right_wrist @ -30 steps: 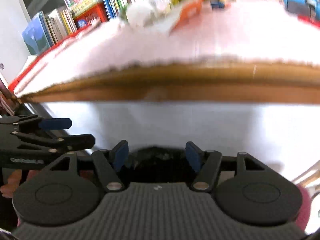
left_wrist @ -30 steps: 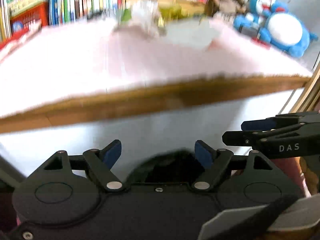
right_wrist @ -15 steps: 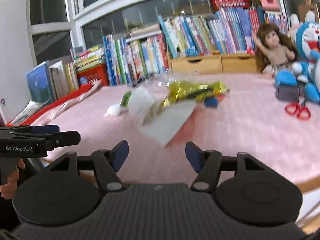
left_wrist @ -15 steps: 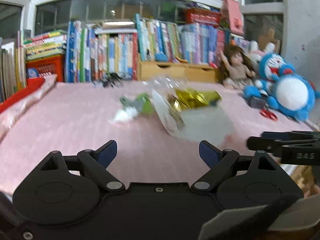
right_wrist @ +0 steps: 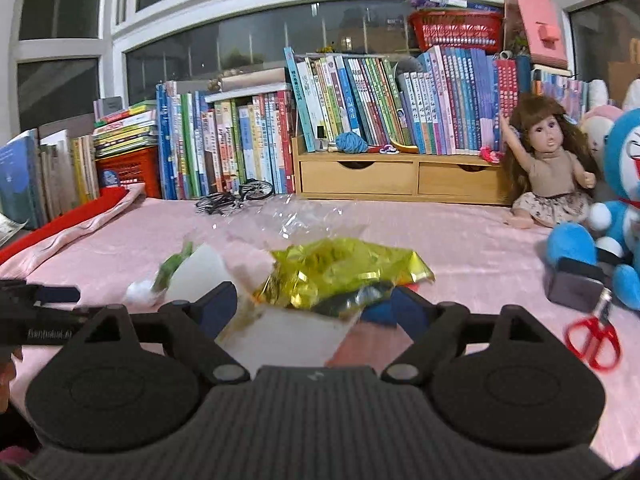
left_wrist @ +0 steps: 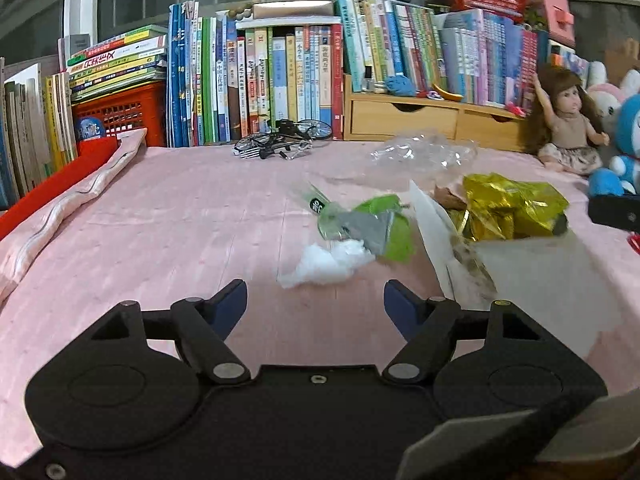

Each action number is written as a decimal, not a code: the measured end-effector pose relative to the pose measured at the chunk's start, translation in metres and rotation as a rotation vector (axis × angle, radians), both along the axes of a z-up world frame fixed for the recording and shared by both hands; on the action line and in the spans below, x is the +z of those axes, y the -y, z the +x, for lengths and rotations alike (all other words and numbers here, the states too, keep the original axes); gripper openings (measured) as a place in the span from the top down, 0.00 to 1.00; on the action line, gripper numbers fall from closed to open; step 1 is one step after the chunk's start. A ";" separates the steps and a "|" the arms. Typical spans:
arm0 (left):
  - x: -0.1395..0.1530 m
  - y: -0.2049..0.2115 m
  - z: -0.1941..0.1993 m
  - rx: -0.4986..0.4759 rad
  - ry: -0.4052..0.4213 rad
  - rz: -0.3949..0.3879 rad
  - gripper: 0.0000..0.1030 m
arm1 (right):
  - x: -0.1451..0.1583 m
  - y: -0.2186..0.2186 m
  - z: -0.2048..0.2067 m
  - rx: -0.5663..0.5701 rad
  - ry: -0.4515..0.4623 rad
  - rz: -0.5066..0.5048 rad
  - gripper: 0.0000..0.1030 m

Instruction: Collect trash

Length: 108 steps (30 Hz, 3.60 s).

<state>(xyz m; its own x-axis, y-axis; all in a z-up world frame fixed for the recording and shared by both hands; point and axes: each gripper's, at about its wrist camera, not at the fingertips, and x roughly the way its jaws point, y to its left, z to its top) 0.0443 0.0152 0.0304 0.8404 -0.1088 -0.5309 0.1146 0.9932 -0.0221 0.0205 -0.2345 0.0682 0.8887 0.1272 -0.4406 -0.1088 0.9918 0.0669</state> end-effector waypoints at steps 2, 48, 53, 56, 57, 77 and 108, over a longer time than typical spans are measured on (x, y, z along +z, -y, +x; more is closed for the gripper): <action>0.000 0.002 0.008 -0.004 0.024 -0.015 0.28 | -0.001 -0.003 0.021 0.007 -0.021 -0.004 0.11; 0.031 0.005 -0.055 -0.139 0.098 -0.088 0.68 | 0.058 0.014 -0.005 0.144 0.087 0.246 0.64; 0.035 0.002 -0.075 -0.156 0.108 -0.091 0.68 | 0.054 0.003 -0.041 0.224 0.082 0.262 0.64; 0.036 -0.002 -0.087 -0.165 0.100 -0.103 0.68 | 0.053 -0.004 -0.063 0.273 0.076 0.263 0.64; 0.036 -0.002 -0.090 -0.168 0.096 -0.108 0.68 | 0.052 -0.006 -0.070 0.285 0.073 0.265 0.64; 0.006 -0.004 -0.207 -0.218 0.023 -0.118 0.68 | 0.000 -0.022 -0.197 0.387 -0.126 0.378 0.64; -0.112 0.001 -0.220 -0.166 -0.324 -0.077 0.68 | -0.098 -0.029 -0.210 0.336 -0.462 0.420 0.65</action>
